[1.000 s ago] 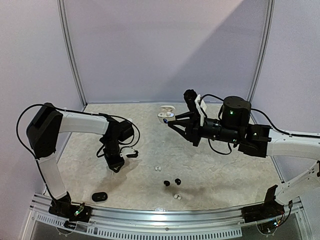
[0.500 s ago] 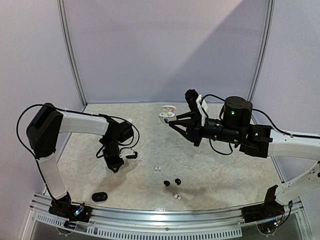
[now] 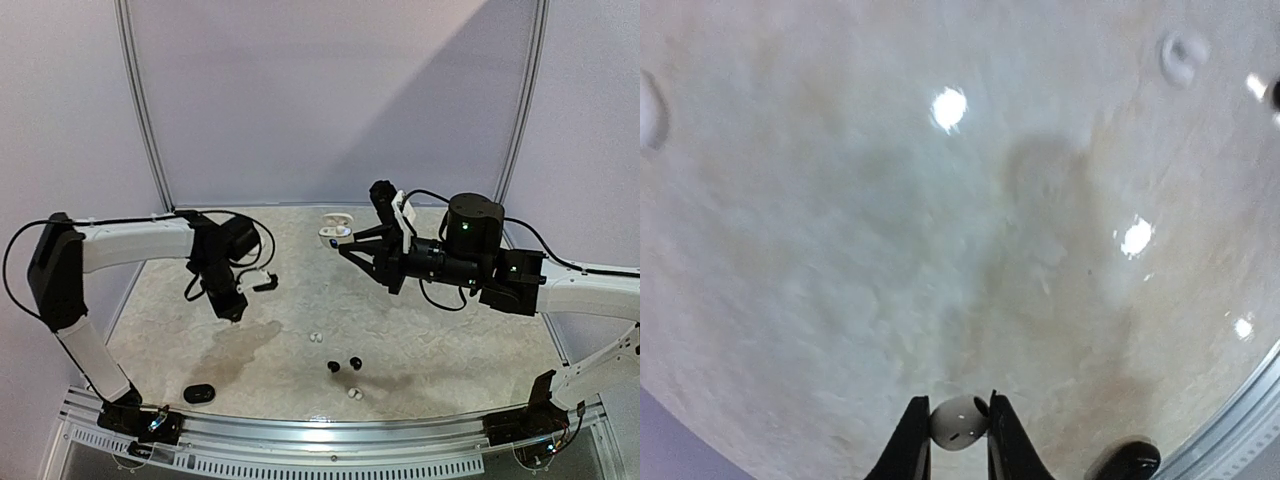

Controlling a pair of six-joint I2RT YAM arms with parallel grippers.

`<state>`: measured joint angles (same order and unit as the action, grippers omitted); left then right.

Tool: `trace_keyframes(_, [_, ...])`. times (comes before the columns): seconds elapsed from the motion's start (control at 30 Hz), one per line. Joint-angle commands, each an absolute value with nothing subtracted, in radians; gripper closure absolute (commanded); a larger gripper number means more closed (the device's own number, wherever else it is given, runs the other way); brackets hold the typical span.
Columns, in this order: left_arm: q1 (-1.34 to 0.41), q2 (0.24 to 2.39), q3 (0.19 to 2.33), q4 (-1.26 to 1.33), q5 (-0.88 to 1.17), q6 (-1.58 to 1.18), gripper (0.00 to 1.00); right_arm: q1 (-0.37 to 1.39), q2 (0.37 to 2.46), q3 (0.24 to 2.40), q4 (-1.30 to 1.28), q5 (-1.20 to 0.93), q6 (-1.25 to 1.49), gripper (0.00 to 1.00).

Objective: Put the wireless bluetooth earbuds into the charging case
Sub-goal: Pick up the left earbud from the center of the board, then insert the left earbud into the left side groove of the charging case.

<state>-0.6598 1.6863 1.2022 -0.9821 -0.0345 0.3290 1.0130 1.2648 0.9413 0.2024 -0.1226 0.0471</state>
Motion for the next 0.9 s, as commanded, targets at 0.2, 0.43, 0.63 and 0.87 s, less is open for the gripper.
trace_keyframes(0.2, [-0.679,1.346,1.506,-0.726,0.018,0.425,1.00,1.009,1.316,1.008,0.242,-0.130,0.011,1.00])
trace_keyframes(0.43, [-0.706,1.205,1.456,-0.456,0.138,0.261,1.00,1.060,1.373,1.089,0.329,-0.034,-0.085,1.00])
trace_keyframes(0.63, [-0.714,1.168,1.427,-0.318,0.238,0.243,1.00,1.093,1.494,1.233,0.372,0.045,-0.106,1.00])
trace_keyframes(0.87, [-0.734,1.144,1.378,-0.320,0.299,0.373,1.00,1.108,1.580,1.305,0.405,0.064,-0.128,1.00])
